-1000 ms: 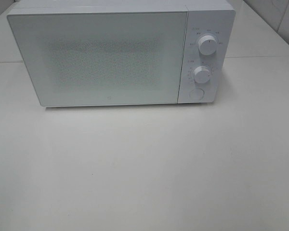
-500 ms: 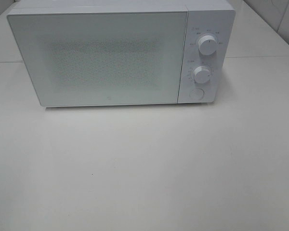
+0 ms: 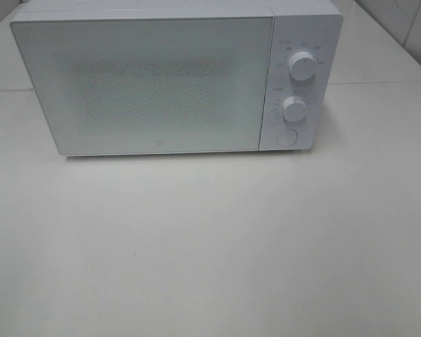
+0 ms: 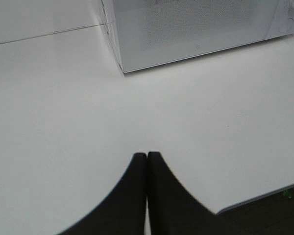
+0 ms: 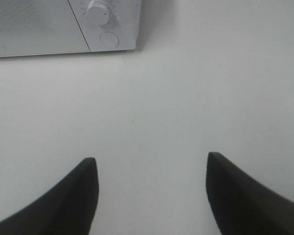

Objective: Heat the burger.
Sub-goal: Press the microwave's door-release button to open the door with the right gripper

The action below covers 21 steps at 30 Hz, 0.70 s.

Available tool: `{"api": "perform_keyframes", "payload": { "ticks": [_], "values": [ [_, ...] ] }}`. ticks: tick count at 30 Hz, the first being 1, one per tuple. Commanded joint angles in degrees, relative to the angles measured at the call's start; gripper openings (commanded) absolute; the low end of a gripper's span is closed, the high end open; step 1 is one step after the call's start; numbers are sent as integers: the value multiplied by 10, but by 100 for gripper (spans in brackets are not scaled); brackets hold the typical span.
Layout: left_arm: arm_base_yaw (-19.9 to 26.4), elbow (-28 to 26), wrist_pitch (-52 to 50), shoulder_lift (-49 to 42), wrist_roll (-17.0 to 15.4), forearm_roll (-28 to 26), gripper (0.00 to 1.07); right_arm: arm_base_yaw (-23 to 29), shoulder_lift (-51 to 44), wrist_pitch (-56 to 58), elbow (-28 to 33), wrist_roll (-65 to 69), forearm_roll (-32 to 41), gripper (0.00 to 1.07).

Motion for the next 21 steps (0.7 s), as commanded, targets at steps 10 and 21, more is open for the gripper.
{"api": "perform_keyframes", "payload": {
  "ticks": [10,21],
  "values": [
    [2,1,-8,-13,-3,-2,0,-2,165,-219,-8,-8,0,61],
    [2,1,-8,-13,-3,-2,0,-2,307,-372,-8,-34,-10,59]
  ]
}}
